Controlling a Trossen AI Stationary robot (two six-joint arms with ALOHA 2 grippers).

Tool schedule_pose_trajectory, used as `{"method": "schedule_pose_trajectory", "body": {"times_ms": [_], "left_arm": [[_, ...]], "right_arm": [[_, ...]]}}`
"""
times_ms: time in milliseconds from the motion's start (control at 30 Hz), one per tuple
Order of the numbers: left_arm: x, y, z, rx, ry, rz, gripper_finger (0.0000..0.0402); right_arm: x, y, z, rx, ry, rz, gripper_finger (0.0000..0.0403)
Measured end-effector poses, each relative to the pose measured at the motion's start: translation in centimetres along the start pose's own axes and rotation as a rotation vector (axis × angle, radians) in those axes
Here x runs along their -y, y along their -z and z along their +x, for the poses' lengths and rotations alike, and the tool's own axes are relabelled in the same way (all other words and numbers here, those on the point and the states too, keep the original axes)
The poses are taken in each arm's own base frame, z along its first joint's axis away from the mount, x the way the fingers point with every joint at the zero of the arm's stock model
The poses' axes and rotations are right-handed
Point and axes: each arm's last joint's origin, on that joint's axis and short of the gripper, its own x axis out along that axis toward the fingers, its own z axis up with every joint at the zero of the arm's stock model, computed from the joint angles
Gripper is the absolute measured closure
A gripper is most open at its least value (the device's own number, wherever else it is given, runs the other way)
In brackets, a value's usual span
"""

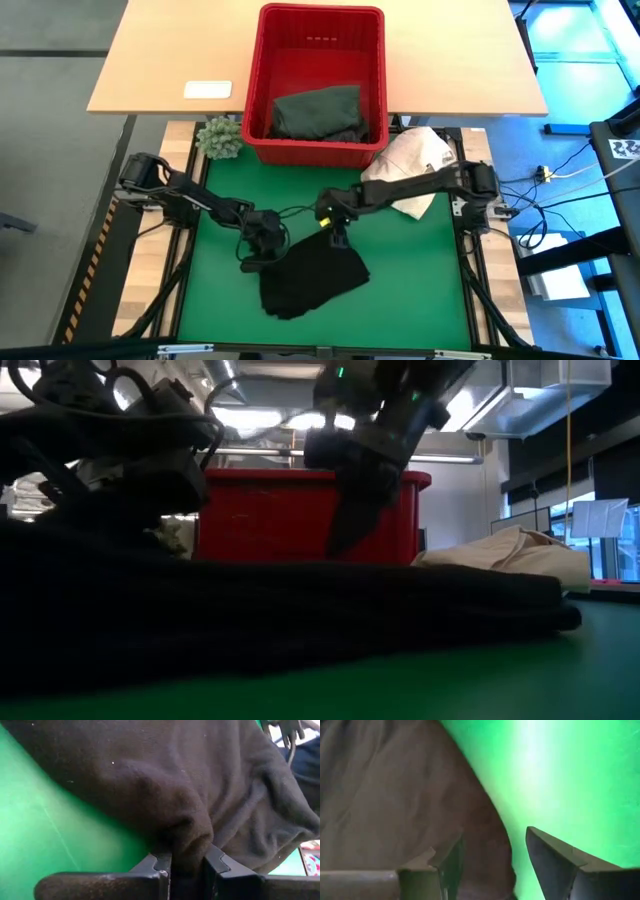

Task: Fold laundry
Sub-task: Put the black folded shirt into the red bin

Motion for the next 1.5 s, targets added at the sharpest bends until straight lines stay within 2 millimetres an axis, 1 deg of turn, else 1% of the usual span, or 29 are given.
{"method": "schedule_pose_trajectory", "body": {"times_ms": [133, 267, 433, 533, 600, 800, 867, 933, 1000, 1067, 1100, 1133, 1267, 1333, 1400, 1500], "left_arm": [[0.2, 0.3, -0.3, -0.019, 0.004, 0.003, 0.0367], [0.3, 0.3, -0.5, -0.015, 0.000, 0.001, 0.0367], [0.3, 0.3, -0.5, -0.013, -0.011, 0.000, 0.0367], [0.3, 0.3, -0.5, -0.012, -0.014, 0.000, 0.0367], [0.3, 0.3, -0.5, -0.011, -0.018, 0.000, 0.0367], [0.2, 0.3, -0.5, -0.008, -0.029, 0.000, 0.0367], [0.2, 0.2, -0.5, -0.007, -0.032, 0.000, 0.0367], [0.2, 0.2, -0.5, -0.006, -0.033, -0.005, 0.0367], [0.2, 0.2, -0.5, -0.005, -0.033, -0.020, 0.0367], [0.3, 0.0, -0.5, -0.001, -0.033, -0.023, 0.0367], [0.3, -0.1, -0.5, -0.001, -0.033, -0.024, 0.0367], [0.4, -0.2, -0.5, 0.000, -0.034, -0.024, 0.0367], [0.7, -1.1, -0.8, -0.036, -0.062, -0.035, 0.0367], [1.0, -1.7, -1.2, -0.070, -0.125, -0.034, 0.0367], [1.4, -2.4, -2.0, -0.102, -0.205, -0.020, 0.0367], [2.2, -3.4, -3.6, -0.144, -0.350, 0.003, 0.0367]], "right_arm": [[1.6, 0.5, 1.7, -0.043, -0.137, 0.040, 0.0194], [2.3, 0.9, 2.9, -0.071, -0.228, 0.060, 0.0194], [2.2, 1.4, 4.0, -0.102, -0.344, 0.085, 0.0194], [2.0, 1.9, 4.7, -0.145, -0.378, 0.099, 0.0194], [1.9, 2.2, 4.8, -0.172, -0.386, 0.107, 0.0194], [1.9, 2.2, 4.8, -0.173, -0.400, 0.107, 0.0196], [1.9, 2.2, 4.8, -0.173, -0.410, 0.094, 0.0210], [1.6, 2.3, 4.9, -0.176, -0.399, 0.070, 0.0241], [1.4, 2.4, 5.0, -0.179, -0.380, 0.047, 0.0288], [1.3, 2.5, 4.9, -0.189, -0.395, 0.049, 0.0350], [1.3, 2.5, 4.9, -0.192, -0.397, 0.047, 0.0373], [1.3, 2.5, 4.9, -0.195, -0.394, 0.045, 0.0383], [0.8, 2.6, 4.6, -0.216, -0.360, 0.036, 0.0383], [0.2, 2.7, 4.2, -0.232, -0.333, 0.022, 0.0392], [-0.4, 2.6, 3.3, -0.237, -0.279, -0.004, 0.0392], [-1.3, 2.0, 1.1, -0.224, -0.202, -0.039, 0.0392]]}}
